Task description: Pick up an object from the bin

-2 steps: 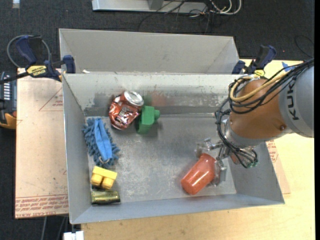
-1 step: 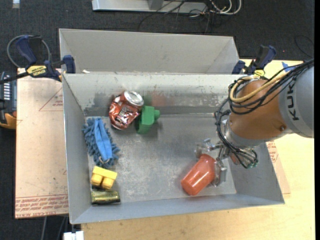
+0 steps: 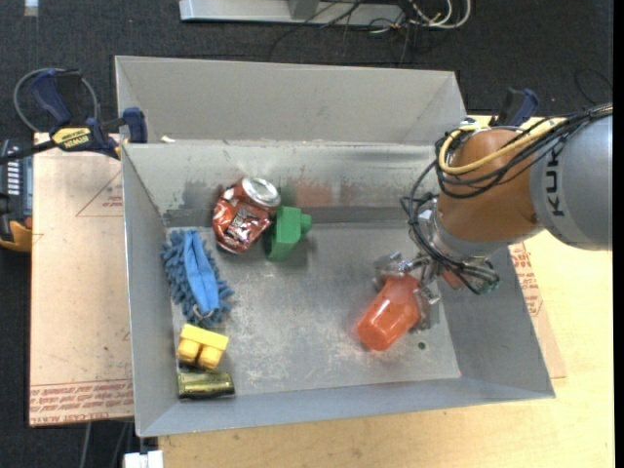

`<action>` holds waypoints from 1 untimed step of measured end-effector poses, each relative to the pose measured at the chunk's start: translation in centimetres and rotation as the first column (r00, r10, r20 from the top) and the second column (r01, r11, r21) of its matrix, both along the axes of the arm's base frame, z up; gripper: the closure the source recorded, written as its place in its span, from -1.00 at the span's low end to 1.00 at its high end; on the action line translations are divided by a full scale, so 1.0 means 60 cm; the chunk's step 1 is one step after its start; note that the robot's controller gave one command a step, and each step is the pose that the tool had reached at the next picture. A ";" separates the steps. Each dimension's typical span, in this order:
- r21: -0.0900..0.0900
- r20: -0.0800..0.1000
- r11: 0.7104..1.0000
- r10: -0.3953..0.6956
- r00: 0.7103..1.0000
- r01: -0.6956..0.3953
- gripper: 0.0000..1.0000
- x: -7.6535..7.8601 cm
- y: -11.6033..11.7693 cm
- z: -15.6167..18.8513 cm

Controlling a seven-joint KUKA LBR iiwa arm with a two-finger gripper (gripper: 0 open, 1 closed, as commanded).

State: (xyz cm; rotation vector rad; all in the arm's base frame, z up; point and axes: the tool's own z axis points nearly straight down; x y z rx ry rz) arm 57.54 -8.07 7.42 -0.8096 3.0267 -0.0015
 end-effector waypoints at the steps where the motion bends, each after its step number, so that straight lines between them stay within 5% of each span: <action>1: 0.002 0.011 1.000 -0.022 1.000 0.022 1.00 -0.008 0.000 0.004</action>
Offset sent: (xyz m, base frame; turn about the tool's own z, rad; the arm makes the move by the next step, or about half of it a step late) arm -0.0270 0.0307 0.0567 -0.1656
